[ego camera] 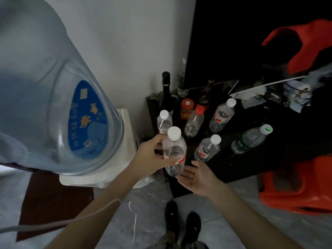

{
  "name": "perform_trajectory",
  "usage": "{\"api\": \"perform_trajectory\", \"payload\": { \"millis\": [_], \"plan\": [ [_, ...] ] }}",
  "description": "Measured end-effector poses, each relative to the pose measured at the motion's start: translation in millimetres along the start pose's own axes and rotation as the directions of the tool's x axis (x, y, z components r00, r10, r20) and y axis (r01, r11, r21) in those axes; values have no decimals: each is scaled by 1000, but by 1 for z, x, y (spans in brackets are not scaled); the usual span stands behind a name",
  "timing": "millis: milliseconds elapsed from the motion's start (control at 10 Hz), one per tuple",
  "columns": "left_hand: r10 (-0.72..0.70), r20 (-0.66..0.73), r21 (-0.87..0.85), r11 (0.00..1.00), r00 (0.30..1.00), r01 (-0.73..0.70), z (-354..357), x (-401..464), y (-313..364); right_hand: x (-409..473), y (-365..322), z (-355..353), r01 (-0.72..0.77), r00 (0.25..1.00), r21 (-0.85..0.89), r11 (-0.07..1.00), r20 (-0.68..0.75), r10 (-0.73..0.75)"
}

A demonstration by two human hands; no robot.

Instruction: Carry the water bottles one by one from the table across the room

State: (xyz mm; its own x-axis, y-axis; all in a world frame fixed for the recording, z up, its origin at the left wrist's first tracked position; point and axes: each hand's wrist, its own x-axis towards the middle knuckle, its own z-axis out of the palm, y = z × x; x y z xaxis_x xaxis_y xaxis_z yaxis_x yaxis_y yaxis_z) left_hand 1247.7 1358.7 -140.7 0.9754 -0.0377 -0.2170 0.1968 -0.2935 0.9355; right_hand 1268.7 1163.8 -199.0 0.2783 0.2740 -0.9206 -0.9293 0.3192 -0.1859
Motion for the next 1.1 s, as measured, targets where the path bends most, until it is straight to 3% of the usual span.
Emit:
{"api": "perform_trajectory", "payload": {
  "millis": [400,900,1100],
  "plan": [
    [-112,-142,84,989,983,125,23,43,-63,94,-28,-3,-44,995,-10,999,-86,43],
    [-25,23,92,995,999,23,57,68,-99,99,-26,-16,-6,996,-69,998,-88,0],
    [-36,48,311,950,998,19,54,61,-100,84,-21,-18,-14,998,-92,996,-69,7]
  ]
}}
